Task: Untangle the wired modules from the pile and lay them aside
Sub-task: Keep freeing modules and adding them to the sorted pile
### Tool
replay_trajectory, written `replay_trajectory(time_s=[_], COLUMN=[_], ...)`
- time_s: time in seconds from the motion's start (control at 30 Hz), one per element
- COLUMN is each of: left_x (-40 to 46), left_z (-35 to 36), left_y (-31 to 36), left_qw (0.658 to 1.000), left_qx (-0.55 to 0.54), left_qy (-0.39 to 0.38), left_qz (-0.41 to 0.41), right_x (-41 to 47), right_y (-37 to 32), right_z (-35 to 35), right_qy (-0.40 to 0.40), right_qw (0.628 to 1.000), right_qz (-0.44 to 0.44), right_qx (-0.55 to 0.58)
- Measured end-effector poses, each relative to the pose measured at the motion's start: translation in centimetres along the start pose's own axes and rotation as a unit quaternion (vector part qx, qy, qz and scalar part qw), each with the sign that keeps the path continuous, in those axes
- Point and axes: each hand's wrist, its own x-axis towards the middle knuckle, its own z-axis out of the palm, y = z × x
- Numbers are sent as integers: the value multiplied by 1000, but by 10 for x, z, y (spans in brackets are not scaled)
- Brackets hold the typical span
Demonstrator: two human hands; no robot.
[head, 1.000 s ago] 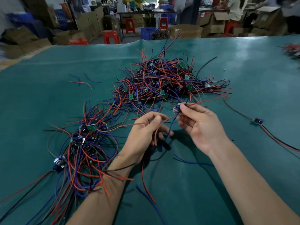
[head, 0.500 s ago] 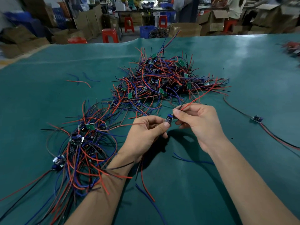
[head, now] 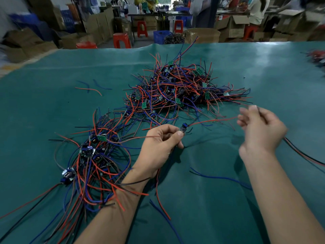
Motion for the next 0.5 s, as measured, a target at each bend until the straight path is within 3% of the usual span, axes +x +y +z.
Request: replay_trajectory(time_s=[0.07,0.13,0.2,0.27,0.5], left_x=[2,2,1,-1,-2], left_z=[-1,-2,0,1,0], left_y=[0,-1,-1,0,1], left_qw=[999,998,999,999,999], left_qx=[-15,-27,-35,-46,16], left_qy=[33,45,29,5,-42], left_qz=[13,23,24,19,-9], right_x=[-5,-21,-40,-55,-50], right_y=[1,6,13,19,15], right_z=[3,9,15,19,16], right_qy=[-38,-163,-310,-405,-354], right_qw=[994,968,929,899,926], right_qz=[98,165,148,78,-1], right_qx=[-32,-94,-140,-148,-127])
